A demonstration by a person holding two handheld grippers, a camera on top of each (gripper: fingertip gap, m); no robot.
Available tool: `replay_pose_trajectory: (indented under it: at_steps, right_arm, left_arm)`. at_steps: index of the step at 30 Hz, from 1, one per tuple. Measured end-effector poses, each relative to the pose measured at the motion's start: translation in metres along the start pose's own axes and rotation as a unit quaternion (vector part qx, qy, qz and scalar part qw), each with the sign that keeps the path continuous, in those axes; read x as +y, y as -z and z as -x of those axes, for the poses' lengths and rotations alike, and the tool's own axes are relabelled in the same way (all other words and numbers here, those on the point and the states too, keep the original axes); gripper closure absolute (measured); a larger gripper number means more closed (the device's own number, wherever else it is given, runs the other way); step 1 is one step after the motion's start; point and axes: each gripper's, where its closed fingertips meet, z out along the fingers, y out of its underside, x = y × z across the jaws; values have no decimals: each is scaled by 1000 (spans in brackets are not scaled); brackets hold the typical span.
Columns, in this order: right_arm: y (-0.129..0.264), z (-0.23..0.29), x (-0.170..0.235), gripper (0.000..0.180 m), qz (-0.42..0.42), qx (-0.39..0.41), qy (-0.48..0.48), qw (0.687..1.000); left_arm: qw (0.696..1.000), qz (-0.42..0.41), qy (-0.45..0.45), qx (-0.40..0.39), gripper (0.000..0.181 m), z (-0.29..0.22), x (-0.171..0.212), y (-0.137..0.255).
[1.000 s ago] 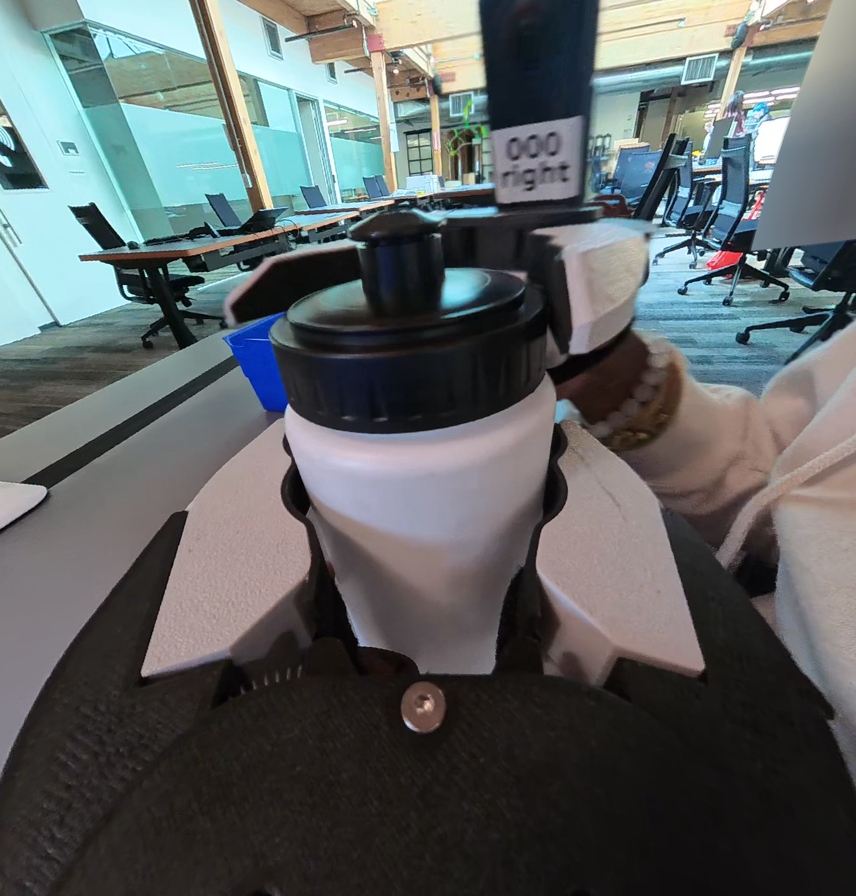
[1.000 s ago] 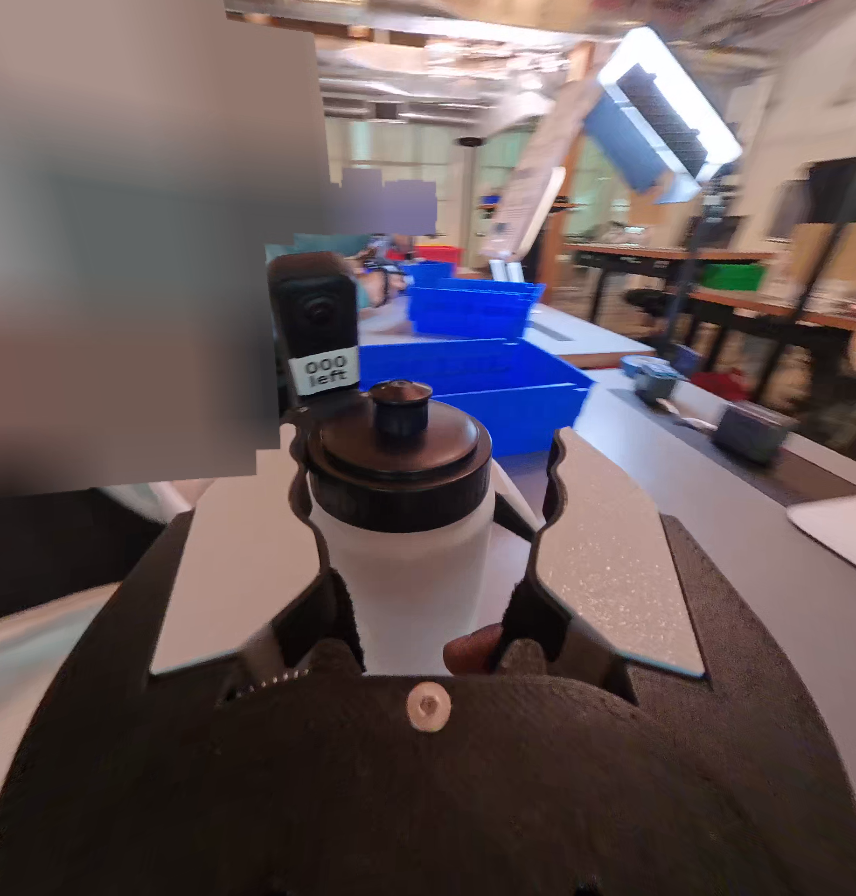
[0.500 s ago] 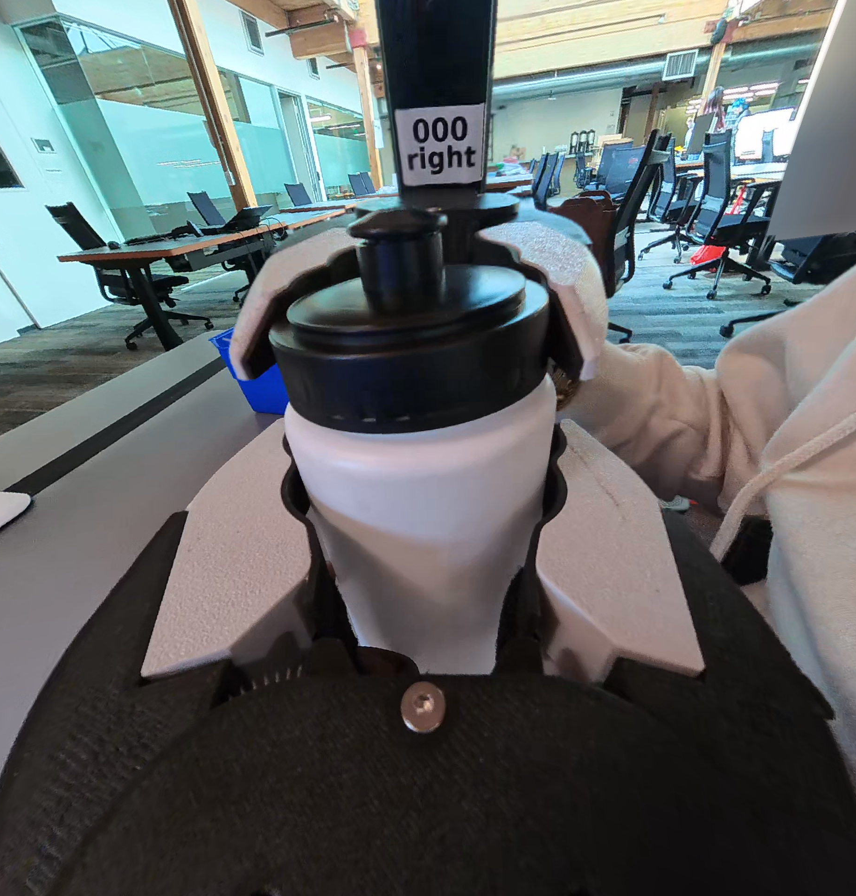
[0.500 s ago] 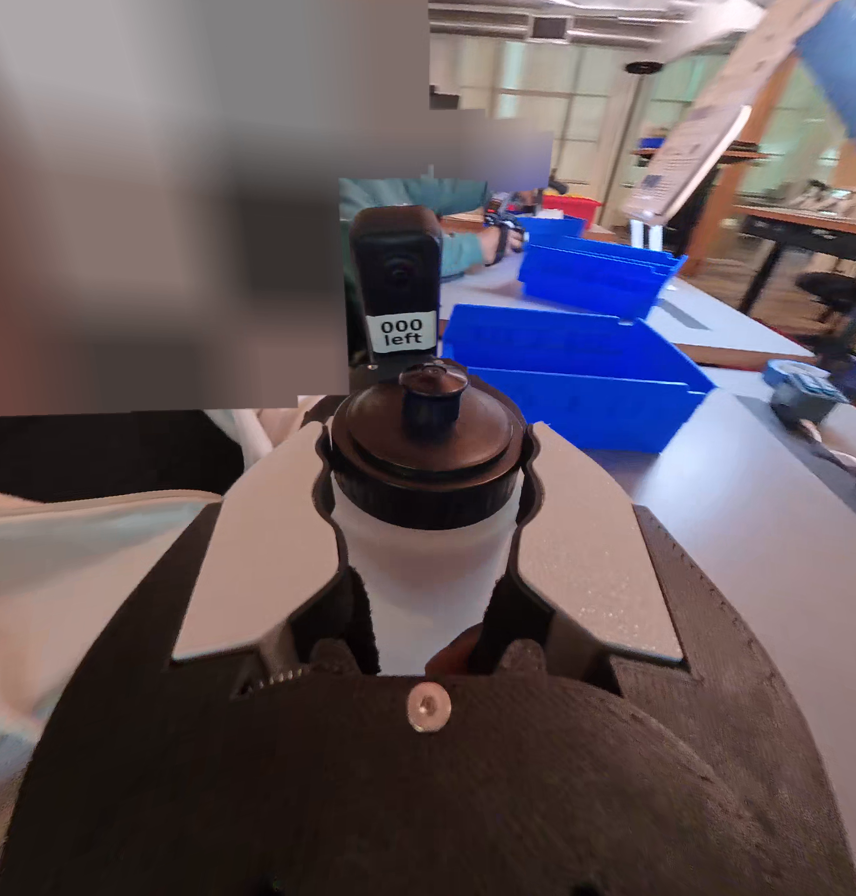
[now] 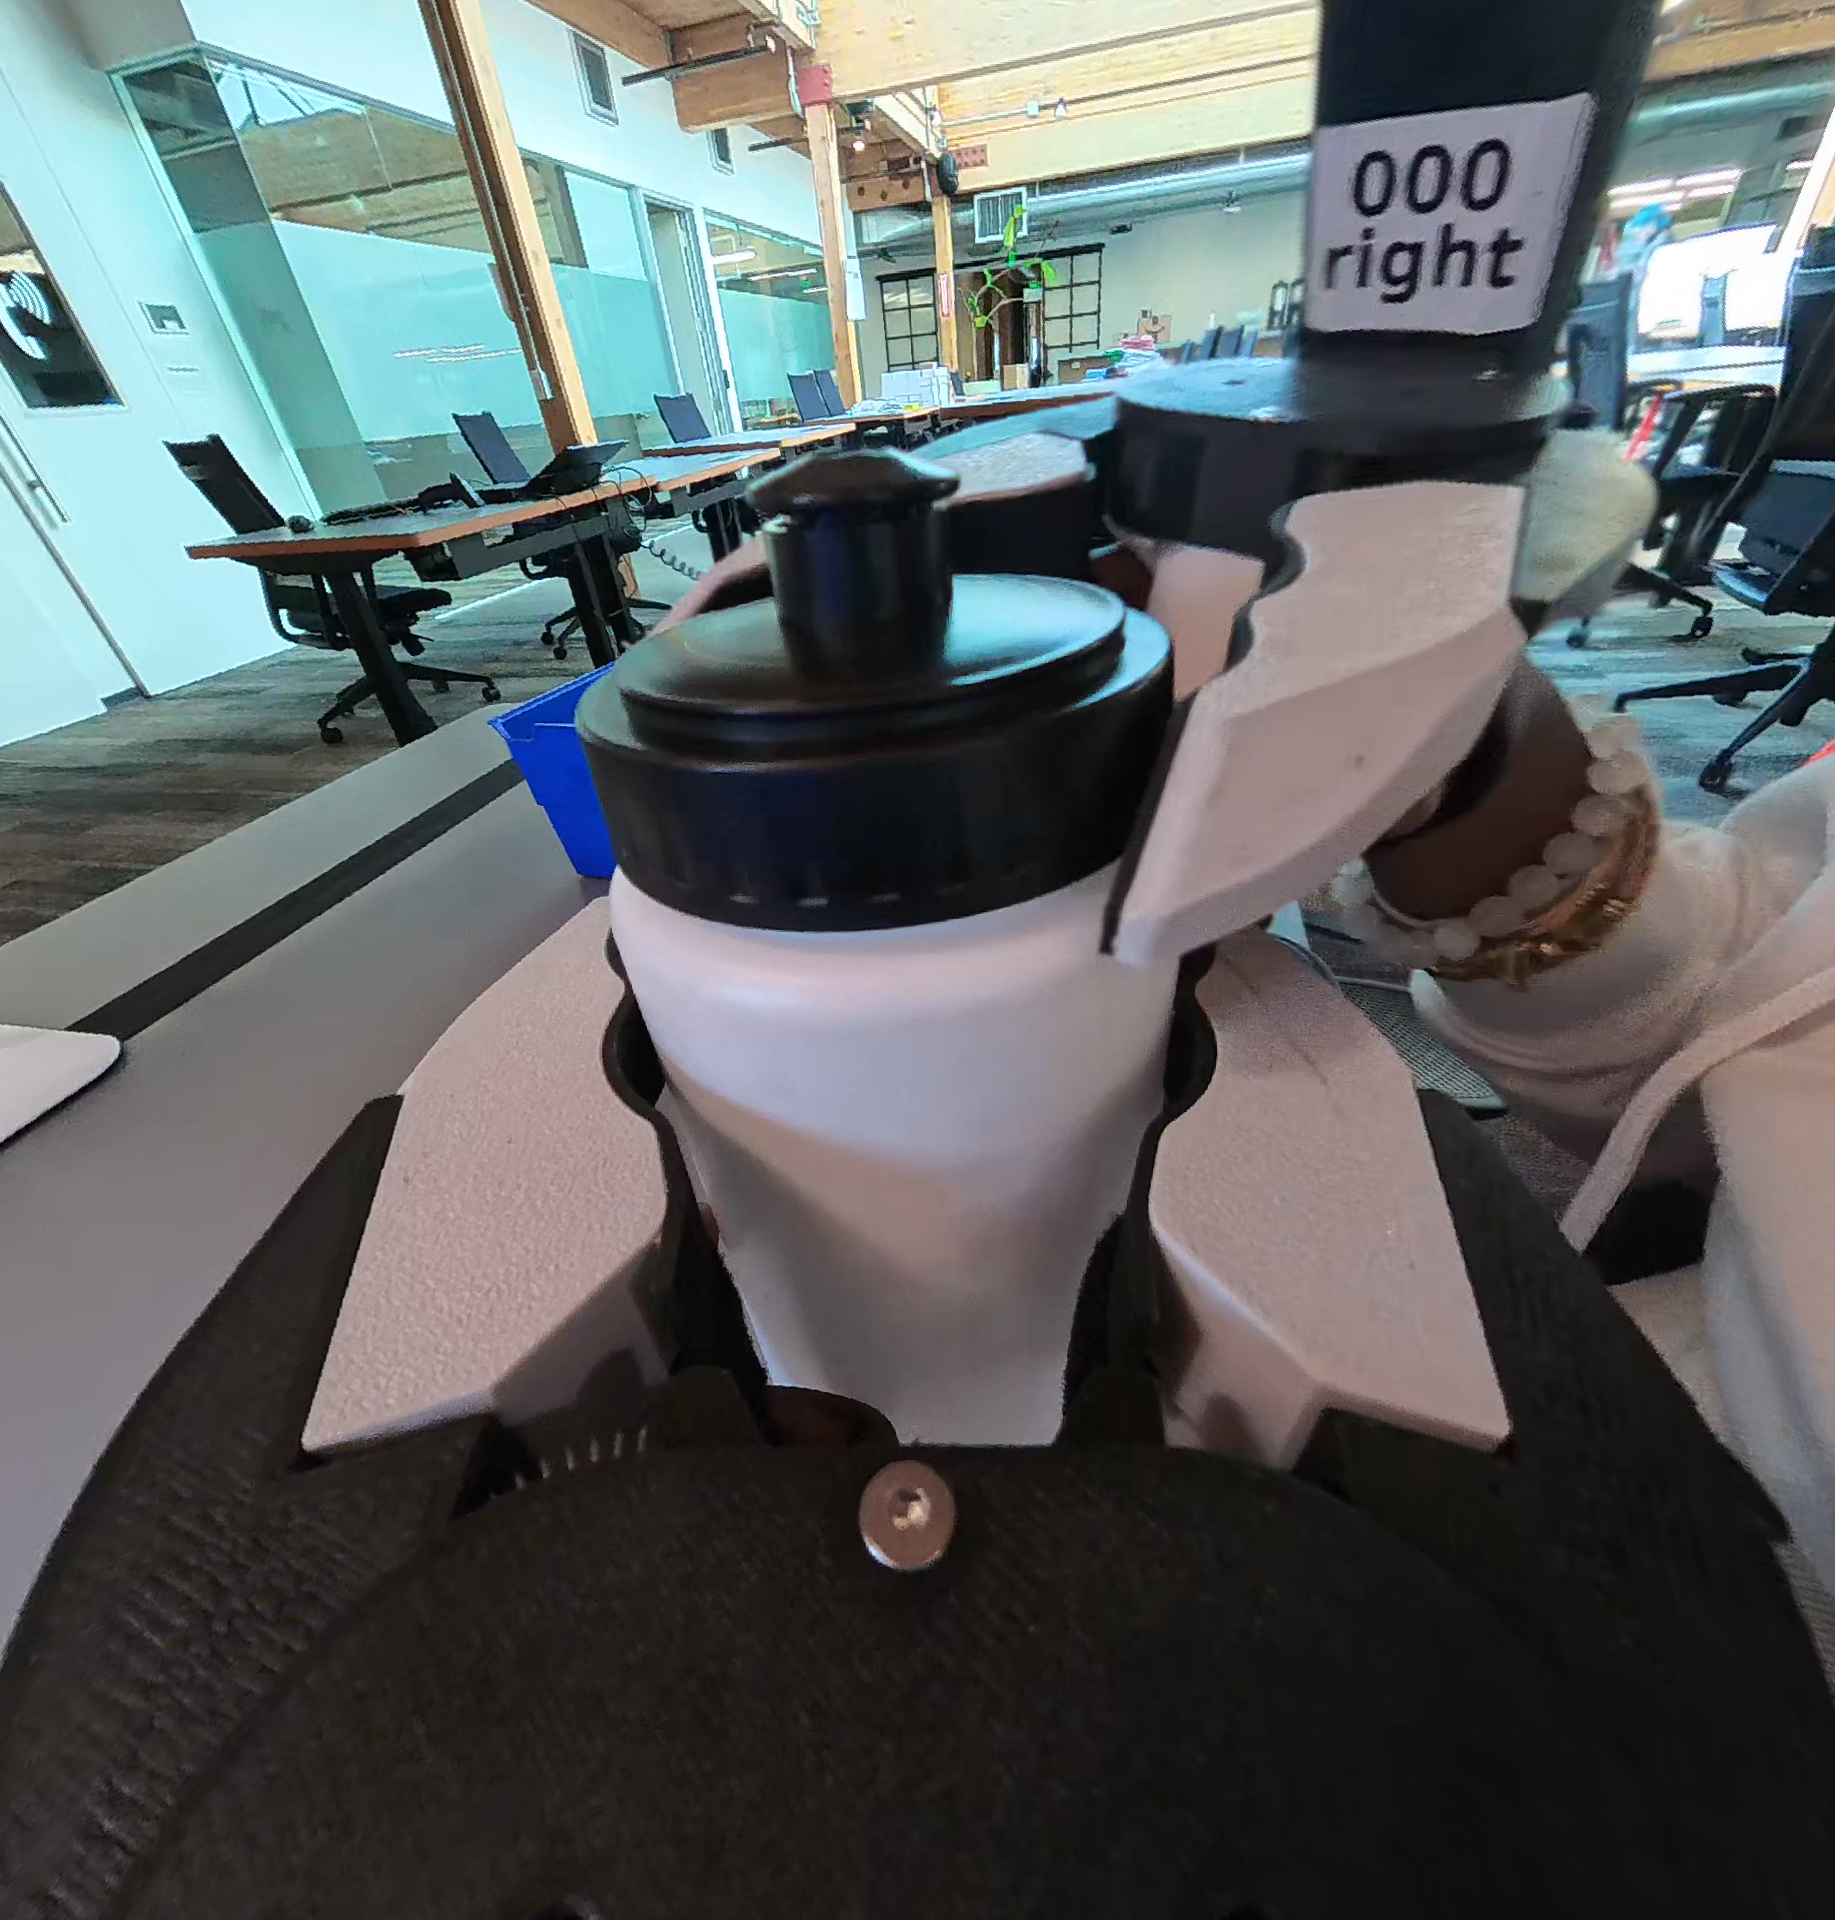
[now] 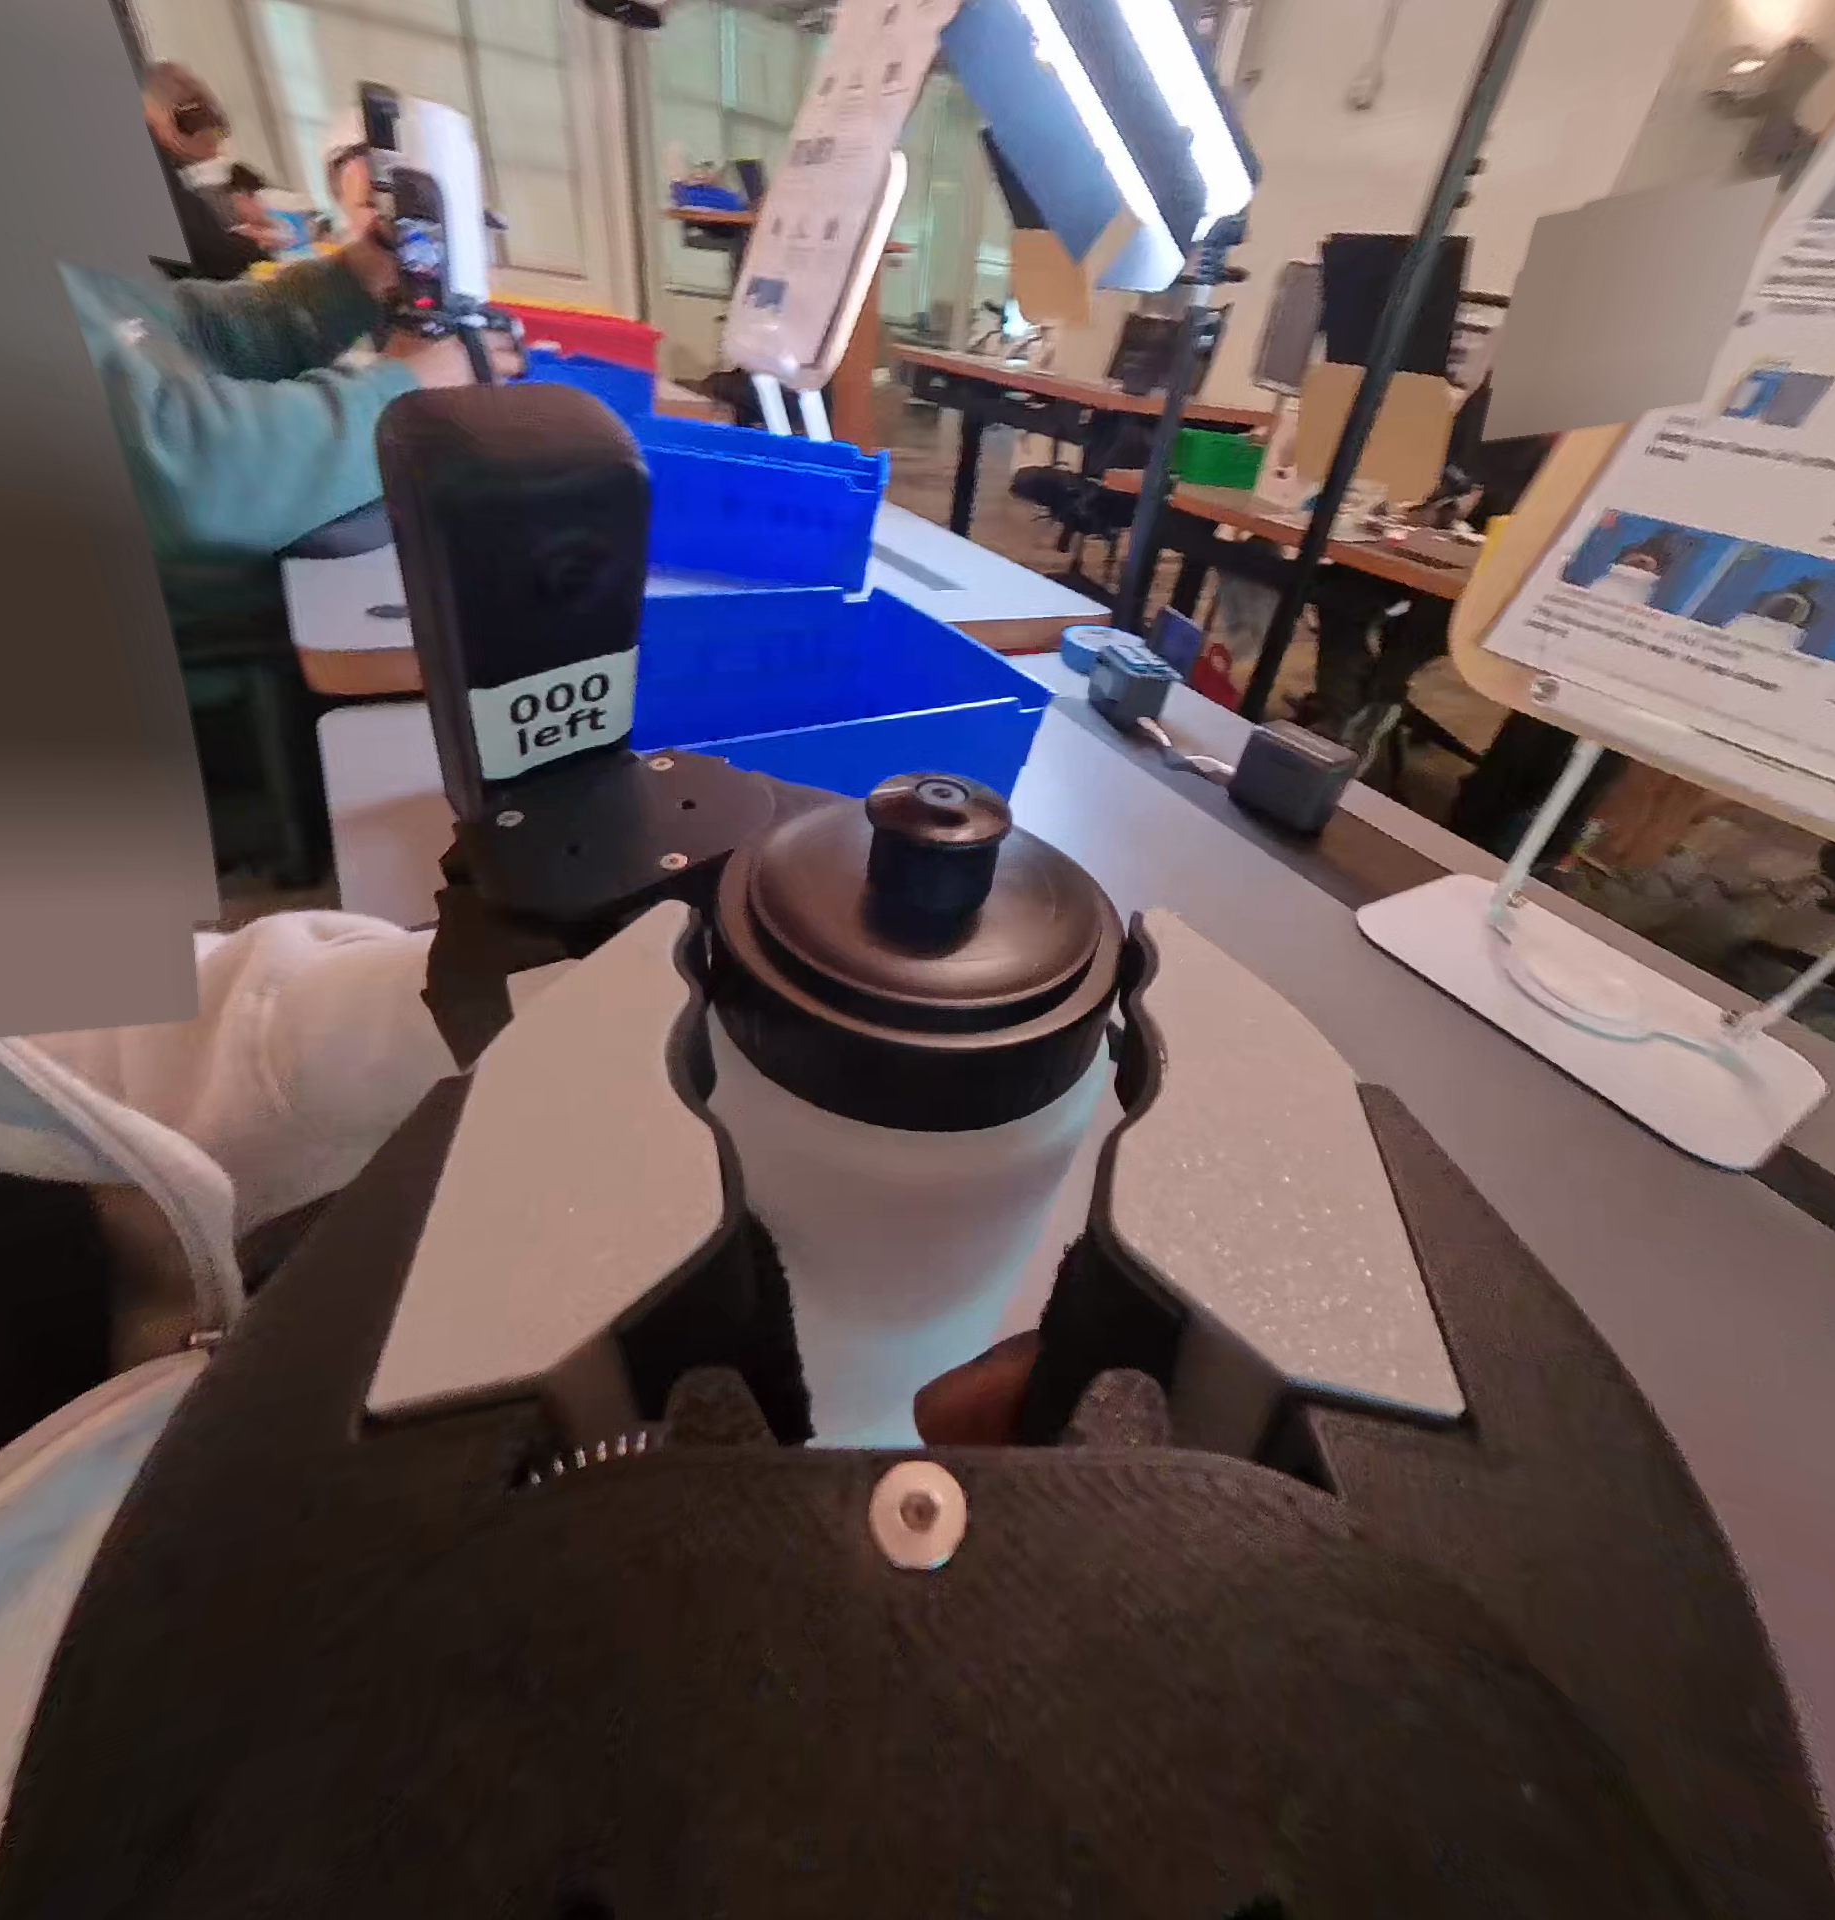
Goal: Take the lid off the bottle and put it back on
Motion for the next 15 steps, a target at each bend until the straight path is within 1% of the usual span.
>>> replay_pose_trajectory:
  at_steps: [2,4,7,9,10,12,14,15]
  right_arm:
    - [-2,2,-1,104,-3,-54,-12,998]
    - [-1,4,-2,104,-12,-127,-7,992]
    - [4,11,-2,104,-31,-249,6,968]
    - [5,13,-3,104,-42,-307,12,951]
    - [5,13,-3,104,-45,-324,11,945]
    - [2,12,-2,103,-30,-330,2,944]
    - [0,9,-8,84,-24,-290,-27,956]
    - [1,6,-10,82,-27,-257,-39,965]
  left_arm:
    - [1000,-1,4,2,84,1,0,1]
    - [1000,0,4,9,84,0,0,1]
    - [1000,1,-3,19,84,-4,0,0]
    - [1000,0,-1,19,84,-3,0,0]
    - [1000,-1,2,16,84,-2,0,1]
    - [1000,-3,5,12,84,0,0,1]
    - [1000,-3,2,10,84,0,0,1]
    - [1000,-2,0,9,84,-1,0,1]
